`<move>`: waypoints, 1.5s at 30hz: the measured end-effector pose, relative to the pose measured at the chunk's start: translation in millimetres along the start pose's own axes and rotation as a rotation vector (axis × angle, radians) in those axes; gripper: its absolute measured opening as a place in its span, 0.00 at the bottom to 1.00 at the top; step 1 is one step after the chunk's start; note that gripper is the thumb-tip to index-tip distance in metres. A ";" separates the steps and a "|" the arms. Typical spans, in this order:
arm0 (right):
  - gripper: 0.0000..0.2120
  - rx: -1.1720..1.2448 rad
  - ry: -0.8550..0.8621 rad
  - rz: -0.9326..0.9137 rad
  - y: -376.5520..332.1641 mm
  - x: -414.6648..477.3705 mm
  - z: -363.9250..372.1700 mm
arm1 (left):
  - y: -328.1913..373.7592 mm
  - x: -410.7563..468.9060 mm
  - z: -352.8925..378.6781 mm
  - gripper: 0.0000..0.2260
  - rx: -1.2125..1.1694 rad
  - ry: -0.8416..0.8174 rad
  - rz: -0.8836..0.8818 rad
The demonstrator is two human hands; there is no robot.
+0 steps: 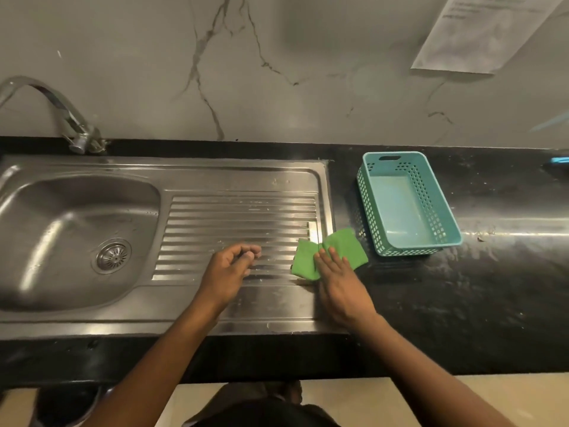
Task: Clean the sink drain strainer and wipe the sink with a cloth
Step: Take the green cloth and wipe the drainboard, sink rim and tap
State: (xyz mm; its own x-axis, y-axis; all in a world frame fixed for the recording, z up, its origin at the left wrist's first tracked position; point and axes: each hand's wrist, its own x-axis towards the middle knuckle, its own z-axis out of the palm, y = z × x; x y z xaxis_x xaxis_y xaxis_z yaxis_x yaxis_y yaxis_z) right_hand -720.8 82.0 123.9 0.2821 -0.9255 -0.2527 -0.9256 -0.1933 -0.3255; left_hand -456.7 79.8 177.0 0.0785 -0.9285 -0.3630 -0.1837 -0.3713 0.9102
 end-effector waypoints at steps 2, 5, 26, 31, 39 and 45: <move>0.28 0.021 0.008 -0.005 -4.7 -23.4 5.0 | -2.0 -2.6 1.9 0.11 0.007 0.004 0.001; 0.28 0.051 0.022 -0.010 -10.0 -54.5 16.1 | -3.8 -6.2 8.0 0.11 0.027 0.006 0.001; 0.29 0.016 0.053 0.128 -19.5 6.2 26.1 | -13.7 -12.3 -22.6 0.10 -0.013 0.050 0.055; 0.30 0.118 0.055 0.152 -74.6 15.8 51.7 | -22.6 -10.4 -58.0 0.09 -0.018 0.066 0.053; 0.38 0.050 -0.193 -0.135 -209.5 52.6 81.3 | -14.4 3.5 -106.7 0.09 0.000 0.063 0.090; 0.34 -0.045 -0.181 -0.286 -237.7 60.2 91.8 | -12.4 13.2 -130.4 0.09 -0.007 0.082 0.108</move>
State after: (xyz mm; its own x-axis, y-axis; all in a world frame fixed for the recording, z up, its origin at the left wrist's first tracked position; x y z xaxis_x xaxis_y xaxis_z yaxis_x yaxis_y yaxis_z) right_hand -460.6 102.2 102.5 0.5688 -0.7593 -0.3161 -0.8113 -0.4548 -0.3674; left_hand -325.7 72.7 187.0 0.1389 -0.9593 -0.2458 -0.1885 -0.2693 0.9444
